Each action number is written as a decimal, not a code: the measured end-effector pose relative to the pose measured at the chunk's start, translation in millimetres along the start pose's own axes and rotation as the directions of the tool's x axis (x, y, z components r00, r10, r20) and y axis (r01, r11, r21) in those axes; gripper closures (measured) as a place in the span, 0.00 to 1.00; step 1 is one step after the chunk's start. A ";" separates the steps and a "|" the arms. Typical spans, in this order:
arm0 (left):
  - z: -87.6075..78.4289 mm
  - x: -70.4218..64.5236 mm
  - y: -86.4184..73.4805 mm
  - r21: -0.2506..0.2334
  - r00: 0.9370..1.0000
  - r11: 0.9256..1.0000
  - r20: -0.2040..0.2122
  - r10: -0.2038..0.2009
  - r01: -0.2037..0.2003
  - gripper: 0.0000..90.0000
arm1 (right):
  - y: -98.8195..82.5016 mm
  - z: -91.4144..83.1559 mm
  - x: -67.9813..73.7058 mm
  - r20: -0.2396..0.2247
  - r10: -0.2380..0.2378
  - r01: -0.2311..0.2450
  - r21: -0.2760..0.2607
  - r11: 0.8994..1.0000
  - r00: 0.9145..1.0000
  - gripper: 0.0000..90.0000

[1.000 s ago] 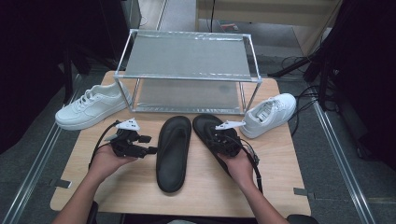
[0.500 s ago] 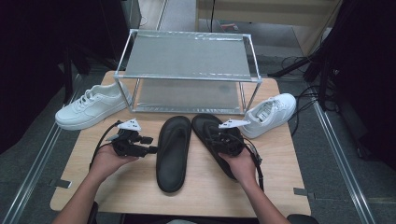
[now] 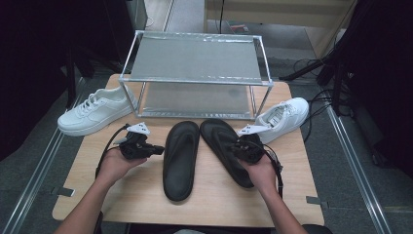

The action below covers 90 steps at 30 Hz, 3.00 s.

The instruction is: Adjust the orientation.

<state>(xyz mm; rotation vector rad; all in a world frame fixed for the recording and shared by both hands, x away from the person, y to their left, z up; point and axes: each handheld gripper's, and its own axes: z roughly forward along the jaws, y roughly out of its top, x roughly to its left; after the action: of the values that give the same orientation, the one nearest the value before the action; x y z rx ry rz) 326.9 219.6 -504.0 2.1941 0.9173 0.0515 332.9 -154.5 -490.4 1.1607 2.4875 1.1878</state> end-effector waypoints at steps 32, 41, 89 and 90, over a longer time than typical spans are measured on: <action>18.9 -20.1 4.7 0.037 0.999 0.999 0.028 0.029 -0.030 1.00 | 1.0 14.3 11.6 -0.051 -0.012 0.013 0.011 1.000 0.999 0.98; 29.6 -37.7 10.4 0.050 0.995 0.996 0.069 0.074 -0.078 1.00 | 0.6 14.6 10.9 -0.054 -0.011 0.012 0.007 1.000 0.999 0.98; 11.6 -42.4 13.5 -0.024 0.995 0.998 0.072 0.063 -0.062 0.61 | -19.2 -4.4 28.9 -0.054 0.002 -0.010 -0.153 0.988 0.999 0.52; 9.9 -40.5 13.1 -0.024 0.996 0.998 0.068 0.059 -0.057 0.59 | -19.9 -3.1 29.8 -0.052 0.003 -0.011 -0.153 0.988 0.999 0.51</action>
<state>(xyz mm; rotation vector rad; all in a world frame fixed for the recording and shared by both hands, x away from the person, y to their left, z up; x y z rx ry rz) 307.6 181.8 -493.3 2.1887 0.8116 0.0139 299.4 -143.2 -497.1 1.1132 2.3807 1.3996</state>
